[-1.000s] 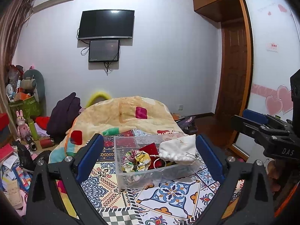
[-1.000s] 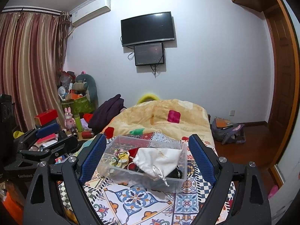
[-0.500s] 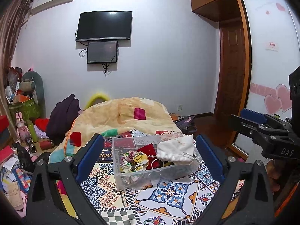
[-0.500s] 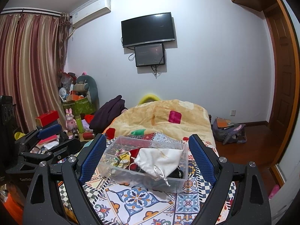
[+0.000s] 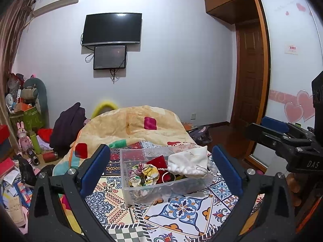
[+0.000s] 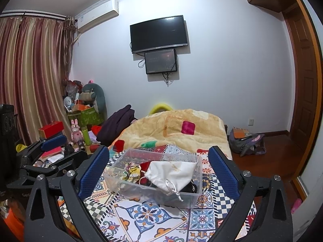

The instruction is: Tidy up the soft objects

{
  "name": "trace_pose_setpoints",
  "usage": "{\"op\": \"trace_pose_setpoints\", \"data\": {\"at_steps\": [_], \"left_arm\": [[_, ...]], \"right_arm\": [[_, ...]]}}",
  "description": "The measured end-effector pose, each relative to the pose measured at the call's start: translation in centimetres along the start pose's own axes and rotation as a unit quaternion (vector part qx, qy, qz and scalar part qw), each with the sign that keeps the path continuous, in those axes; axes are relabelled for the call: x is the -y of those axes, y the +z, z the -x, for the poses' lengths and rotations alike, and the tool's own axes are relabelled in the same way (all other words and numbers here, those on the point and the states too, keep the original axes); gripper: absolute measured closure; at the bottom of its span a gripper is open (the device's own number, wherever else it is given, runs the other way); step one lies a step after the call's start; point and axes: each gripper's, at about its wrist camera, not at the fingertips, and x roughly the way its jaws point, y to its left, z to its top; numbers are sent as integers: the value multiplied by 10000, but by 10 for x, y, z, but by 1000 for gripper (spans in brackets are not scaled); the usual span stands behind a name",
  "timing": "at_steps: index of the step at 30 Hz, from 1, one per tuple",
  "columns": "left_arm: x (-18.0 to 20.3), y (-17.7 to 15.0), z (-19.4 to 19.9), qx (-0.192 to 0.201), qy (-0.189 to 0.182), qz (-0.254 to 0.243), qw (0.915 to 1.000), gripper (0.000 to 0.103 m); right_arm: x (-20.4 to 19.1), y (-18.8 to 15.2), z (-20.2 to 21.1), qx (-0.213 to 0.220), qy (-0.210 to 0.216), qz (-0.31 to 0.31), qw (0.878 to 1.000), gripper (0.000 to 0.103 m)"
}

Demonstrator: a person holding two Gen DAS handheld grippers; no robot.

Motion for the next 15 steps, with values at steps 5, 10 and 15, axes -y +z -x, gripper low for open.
{"op": "trace_pose_setpoints", "data": {"at_steps": [5,10,15], "left_arm": [[2,-1,0,8,11,-58,10000,1],[4,-1,-1,8,30,-76,10000,0],[4,-1,-2,-16,33,-41,10000,0]], "right_arm": [[2,0,-1,-2,-38,-30,10000,0],[3,0,-2,-28,-80,-37,10000,0],[-1,0,-2,-30,-121,51,9999,0]]}}
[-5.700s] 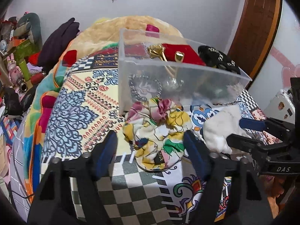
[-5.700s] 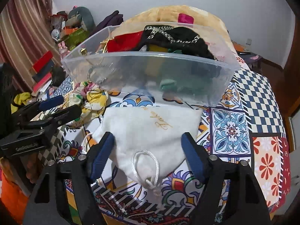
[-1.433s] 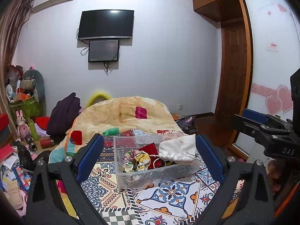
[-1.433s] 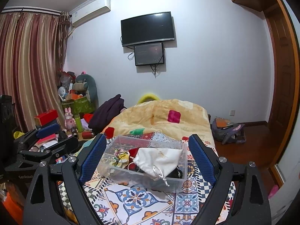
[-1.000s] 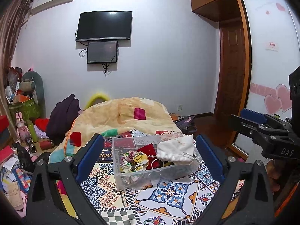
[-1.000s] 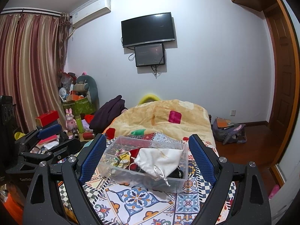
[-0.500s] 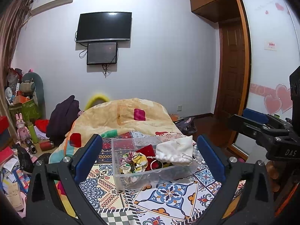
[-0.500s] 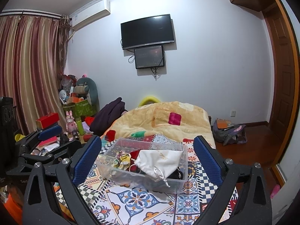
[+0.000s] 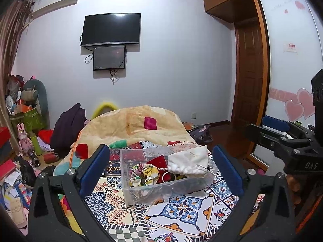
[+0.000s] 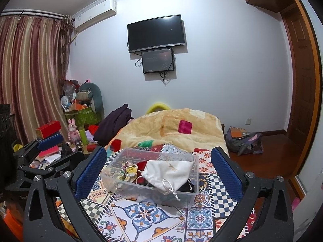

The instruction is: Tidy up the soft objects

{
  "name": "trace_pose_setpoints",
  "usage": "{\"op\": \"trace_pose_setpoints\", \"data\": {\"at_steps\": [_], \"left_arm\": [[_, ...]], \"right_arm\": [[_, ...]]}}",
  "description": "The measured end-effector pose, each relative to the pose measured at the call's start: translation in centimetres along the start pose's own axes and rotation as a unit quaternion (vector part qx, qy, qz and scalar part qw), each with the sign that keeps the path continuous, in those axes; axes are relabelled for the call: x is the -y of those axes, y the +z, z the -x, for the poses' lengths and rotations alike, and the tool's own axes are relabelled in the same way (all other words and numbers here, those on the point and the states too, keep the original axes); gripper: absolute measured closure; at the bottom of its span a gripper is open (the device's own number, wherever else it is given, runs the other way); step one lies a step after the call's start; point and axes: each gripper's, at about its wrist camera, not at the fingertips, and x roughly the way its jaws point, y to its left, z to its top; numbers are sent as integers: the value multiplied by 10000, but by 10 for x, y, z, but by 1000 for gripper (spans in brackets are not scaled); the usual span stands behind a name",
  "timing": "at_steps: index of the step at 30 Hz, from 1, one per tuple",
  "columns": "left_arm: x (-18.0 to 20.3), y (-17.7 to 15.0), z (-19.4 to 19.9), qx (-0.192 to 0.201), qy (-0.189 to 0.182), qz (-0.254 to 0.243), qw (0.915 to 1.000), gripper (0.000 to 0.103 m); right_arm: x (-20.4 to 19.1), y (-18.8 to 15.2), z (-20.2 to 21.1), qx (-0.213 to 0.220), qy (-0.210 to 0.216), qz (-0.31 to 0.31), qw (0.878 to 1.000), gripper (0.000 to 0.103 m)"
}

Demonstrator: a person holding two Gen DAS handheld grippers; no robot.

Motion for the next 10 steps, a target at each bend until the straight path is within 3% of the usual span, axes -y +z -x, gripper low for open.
{"op": "trace_pose_setpoints", "data": {"at_steps": [10], "left_arm": [[0,2,3,-45,-1,38,10000,0]], "right_arm": [[-2,1,4,-16,29,37,10000,0]]}}
